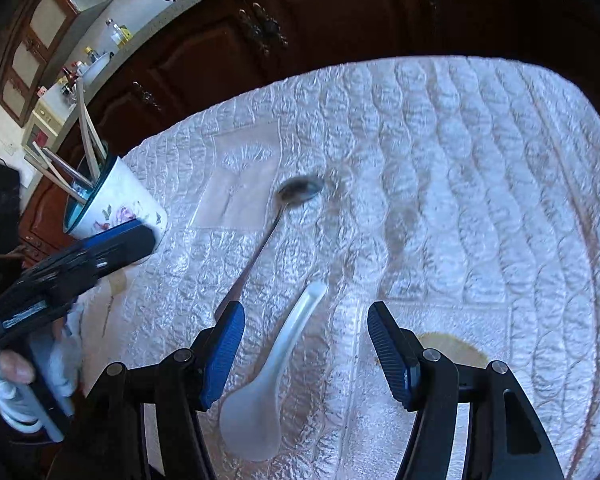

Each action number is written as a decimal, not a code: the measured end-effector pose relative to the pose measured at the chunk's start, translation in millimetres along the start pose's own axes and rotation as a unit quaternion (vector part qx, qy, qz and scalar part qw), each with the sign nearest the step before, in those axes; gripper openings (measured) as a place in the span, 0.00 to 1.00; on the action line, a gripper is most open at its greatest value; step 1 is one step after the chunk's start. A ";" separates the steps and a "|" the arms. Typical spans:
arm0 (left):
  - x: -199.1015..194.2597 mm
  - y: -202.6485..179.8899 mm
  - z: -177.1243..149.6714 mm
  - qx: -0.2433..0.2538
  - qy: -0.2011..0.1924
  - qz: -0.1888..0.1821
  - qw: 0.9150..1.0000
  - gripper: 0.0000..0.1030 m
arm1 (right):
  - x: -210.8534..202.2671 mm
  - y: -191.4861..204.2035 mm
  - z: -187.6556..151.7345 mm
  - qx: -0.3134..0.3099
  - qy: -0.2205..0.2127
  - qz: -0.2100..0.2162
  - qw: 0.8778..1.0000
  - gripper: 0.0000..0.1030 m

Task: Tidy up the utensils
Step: 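Grasp the silver spoon with the left gripper while the right gripper grasps the white spoon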

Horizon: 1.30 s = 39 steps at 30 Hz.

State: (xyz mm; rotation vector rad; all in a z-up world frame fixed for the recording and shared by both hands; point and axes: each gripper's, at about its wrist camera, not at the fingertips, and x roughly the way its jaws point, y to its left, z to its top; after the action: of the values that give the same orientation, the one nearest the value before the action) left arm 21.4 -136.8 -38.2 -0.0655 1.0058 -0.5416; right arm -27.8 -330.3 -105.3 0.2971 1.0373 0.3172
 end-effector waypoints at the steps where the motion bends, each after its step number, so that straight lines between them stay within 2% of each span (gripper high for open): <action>1: 8.2 -1.3 1.2 0.001 0.007 -0.003 1.000 0.55 | -0.1 -2.1 -1.4 0.002 0.001 0.003 1.000 0.60; 5: 35.1 -5.4 7.3 0.003 0.020 0.001 1.000 0.55 | 0.3 -8.3 -5.8 0.004 0.001 0.000 1.000 0.60; 11: 75.6 -14.2 21.1 0.017 0.041 0.019 0.999 0.45 | -6.2 -19.7 -10.6 0.011 0.000 0.012 1.000 0.60; 14: 95.8 -17.9 24.4 0.023 0.058 0.031 0.998 0.29 | -8.5 -23.7 -13.9 0.012 0.000 0.012 1.000 0.60; 16: 99.4 -19.4 25.8 0.032 0.051 0.038 0.997 0.07 | -10.9 -28.1 -16.7 0.012 0.002 0.014 1.000 0.60; 19: 96.3 -7.8 24.4 0.000 0.060 0.014 0.998 0.04 | -12.5 -28.3 -18.4 0.009 0.002 0.015 1.000 0.60; 21: 87.8 -0.6 19.1 -0.006 0.063 0.011 0.998 0.03 | -11.1 -24.5 -15.7 0.009 0.002 0.016 1.000 0.60; 27: 43.3 33.6 -14.4 -0.028 0.066 -0.005 0.997 0.03 | -7.4 -9.7 -9.6 -0.009 0.005 0.024 1.000 0.60; 35: -0.6 72.0 -70.2 -0.068 0.068 0.019 0.995 0.03 | 14.8 10.6 -13.9 -0.049 0.041 0.008 0.998 0.59; 39: -15.8 86.4 -80.6 -0.096 0.053 0.017 0.994 0.03 | 33.6 12.2 -9.2 -0.042 0.064 0.004 0.997 0.41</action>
State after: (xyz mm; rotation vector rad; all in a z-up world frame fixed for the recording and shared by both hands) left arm -16.3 -39.2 -95.3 -0.1924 1.1592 -0.4194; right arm -21.4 -305.2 -131.6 0.2068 1.1461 0.3907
